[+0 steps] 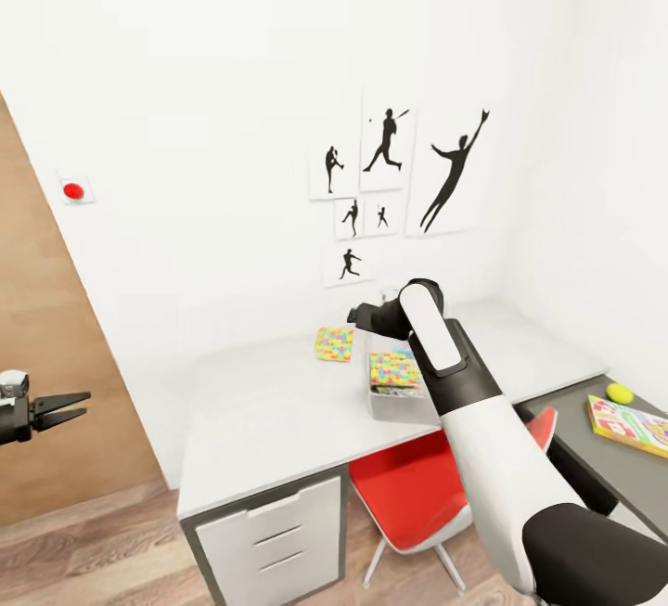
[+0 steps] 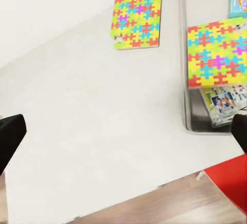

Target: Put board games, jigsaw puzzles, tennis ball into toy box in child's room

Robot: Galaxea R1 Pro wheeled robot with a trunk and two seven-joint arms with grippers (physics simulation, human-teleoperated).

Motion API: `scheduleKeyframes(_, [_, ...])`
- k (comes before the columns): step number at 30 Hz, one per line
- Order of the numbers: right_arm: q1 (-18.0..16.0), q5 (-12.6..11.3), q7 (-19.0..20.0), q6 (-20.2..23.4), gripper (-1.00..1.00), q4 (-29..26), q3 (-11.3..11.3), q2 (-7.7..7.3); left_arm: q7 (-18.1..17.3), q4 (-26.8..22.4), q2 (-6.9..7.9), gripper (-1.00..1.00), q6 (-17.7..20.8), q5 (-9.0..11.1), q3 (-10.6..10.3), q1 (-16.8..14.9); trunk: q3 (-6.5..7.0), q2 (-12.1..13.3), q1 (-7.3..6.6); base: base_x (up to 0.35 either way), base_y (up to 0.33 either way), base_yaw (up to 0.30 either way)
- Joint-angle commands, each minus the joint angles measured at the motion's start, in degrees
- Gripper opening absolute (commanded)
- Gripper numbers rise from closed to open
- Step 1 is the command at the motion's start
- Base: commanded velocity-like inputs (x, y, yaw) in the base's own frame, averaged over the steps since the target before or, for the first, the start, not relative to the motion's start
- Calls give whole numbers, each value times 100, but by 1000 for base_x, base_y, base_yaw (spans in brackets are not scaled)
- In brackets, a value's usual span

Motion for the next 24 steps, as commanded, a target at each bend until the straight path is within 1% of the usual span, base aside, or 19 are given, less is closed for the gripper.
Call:
scheduleKeyframes(1, [-7,-51,-58,10,100,-2,4,0,-27,1,0,100,62,-49,33,-7,-21,-13,5,115,108,222])
scheduleKeyframes(6, [-7,-49,-56,-5,100,4,4,0,-27,1,4,100,58,-49,33,-7,-55,-13,5,120,45,214])
scheduleKeyframes(15, [-23,-48,-55,-8,100,6,-2,0,-27,1,1,100,51,-49,33,-7,-120,-13,5,31,16,203])
scheduleKeyframes(24, [-45,-42,-55,-8,100,91,-4,0,-27,1,-1,100,50,-46,33,-7,-186,-13,5,159,60,194])
